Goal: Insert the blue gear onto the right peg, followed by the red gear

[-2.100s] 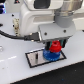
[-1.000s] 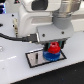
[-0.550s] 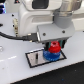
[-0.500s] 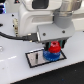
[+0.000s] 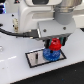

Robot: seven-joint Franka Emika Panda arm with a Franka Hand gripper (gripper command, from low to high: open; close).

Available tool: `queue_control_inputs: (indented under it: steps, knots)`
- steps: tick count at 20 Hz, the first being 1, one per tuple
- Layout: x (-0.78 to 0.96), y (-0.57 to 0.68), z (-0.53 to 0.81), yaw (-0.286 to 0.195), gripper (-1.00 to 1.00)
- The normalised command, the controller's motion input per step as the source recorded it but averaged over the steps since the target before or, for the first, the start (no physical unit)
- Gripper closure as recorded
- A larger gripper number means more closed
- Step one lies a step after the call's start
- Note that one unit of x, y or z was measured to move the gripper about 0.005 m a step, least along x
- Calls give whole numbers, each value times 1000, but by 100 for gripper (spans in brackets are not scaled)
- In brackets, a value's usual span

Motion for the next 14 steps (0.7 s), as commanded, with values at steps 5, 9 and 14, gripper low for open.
queue_control_inputs:
  steps: [5, 9, 14]
  knots:
    - [199, -114, -95, 0, 100]
    - [198, -98, -155, 0, 100]
    - [198, -89, -190, 0, 100]
